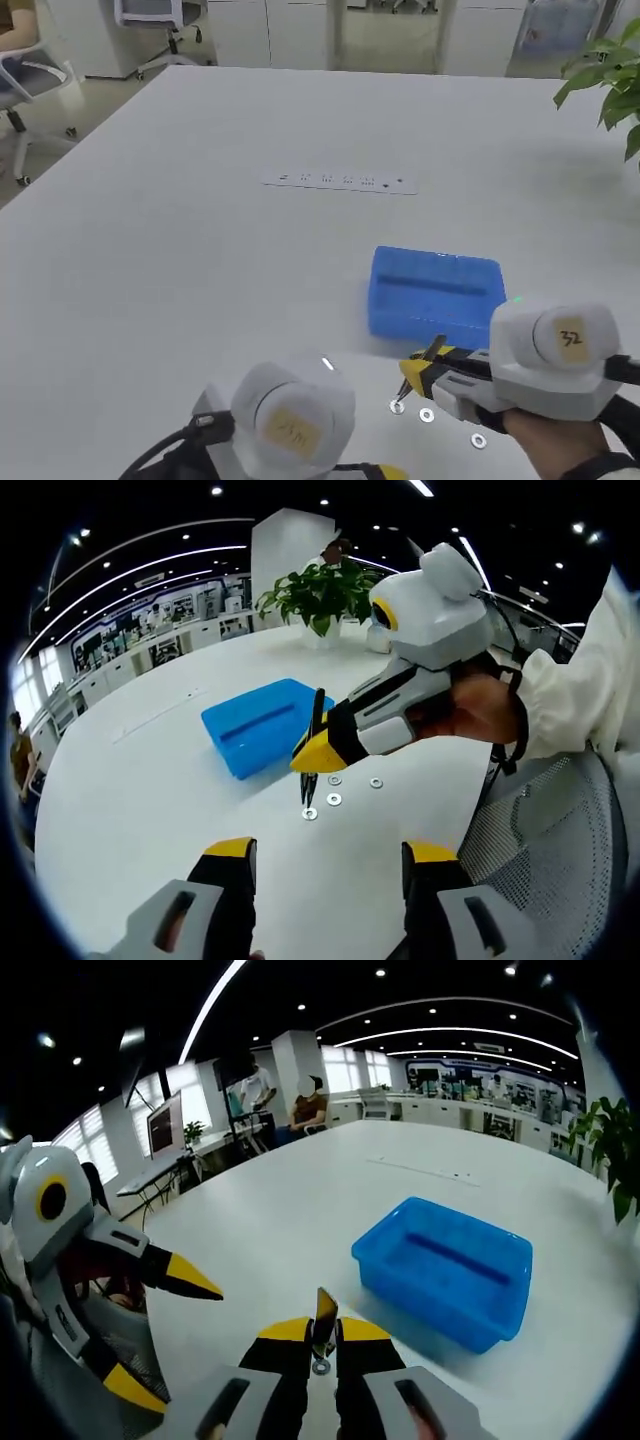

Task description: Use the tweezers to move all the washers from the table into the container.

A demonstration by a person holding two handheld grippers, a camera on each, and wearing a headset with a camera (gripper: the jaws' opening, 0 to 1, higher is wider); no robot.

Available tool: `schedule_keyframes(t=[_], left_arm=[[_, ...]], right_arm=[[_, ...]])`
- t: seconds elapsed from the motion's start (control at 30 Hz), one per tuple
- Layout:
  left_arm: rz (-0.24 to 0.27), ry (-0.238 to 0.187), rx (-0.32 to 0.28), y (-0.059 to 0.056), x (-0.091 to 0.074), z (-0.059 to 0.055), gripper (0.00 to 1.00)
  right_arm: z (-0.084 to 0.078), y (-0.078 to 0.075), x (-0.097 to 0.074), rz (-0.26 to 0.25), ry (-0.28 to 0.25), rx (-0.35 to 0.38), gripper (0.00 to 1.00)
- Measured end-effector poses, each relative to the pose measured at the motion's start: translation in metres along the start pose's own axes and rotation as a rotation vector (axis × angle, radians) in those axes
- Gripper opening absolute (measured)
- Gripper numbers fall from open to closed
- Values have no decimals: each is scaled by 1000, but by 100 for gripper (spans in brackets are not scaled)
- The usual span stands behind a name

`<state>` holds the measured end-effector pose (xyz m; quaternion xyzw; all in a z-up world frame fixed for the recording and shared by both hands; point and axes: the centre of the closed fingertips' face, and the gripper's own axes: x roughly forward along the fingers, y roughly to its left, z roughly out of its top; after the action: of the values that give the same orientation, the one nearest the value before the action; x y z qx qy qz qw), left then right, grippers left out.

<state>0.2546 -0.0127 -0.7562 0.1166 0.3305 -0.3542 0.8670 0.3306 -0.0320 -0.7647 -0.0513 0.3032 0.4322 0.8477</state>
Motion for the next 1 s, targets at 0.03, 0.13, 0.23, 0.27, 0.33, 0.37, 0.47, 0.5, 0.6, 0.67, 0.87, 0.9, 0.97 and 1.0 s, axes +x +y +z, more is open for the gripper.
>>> schedule_keyframes(t=[0.03,0.13,0.23,0.27,0.33,0.37,0.47,0.5,0.6,0.67,0.87,0.9,0.97,1.0], left_arm=[[1,1,0,0,0,0,59],[2,4,-1,1,0,-2,58],[2,5,0,1,0,-2,58],[4,6,0,1,0,-3,58],[4,3,-3,1,0,-2,58],[3,2,-6,1,0,-2,58],[1,6,2,1,1,-3,58],[1,6,3,0,1,-3,57],[-2,6,1,-1,1,-3,57],[-6,5,0,-2,2,-3,57],[0,6,8,-1,0,-3,58],[0,6,7,-1,0,-3,58],[2,7,2,-1,0,-4,58],[3,6,2,-1,-1,-4,58]], right_arm=[[0,0,1,-1,0,-4,5],[-4,1,5,-3,13,-24,5],[-8,2,6,-12,25,-47,5],[-6,2,6,-7,14,-45,5],[-6,2,6,-7,17,-41,5],[-6,1,6,-13,17,-49,5],[-7,-1,6,-15,14,-53,5],[-7,-1,5,-14,13,-50,4],[-9,-2,3,-18,13,-36,4],[-9,-1,3,-18,14,-39,4],[-7,-3,3,-15,29,-18,3],[-4,-2,2,-17,16,-24,3],[1,0,-1,-13,9,-17,3],[3,0,-2,-14,5,-17,3]])
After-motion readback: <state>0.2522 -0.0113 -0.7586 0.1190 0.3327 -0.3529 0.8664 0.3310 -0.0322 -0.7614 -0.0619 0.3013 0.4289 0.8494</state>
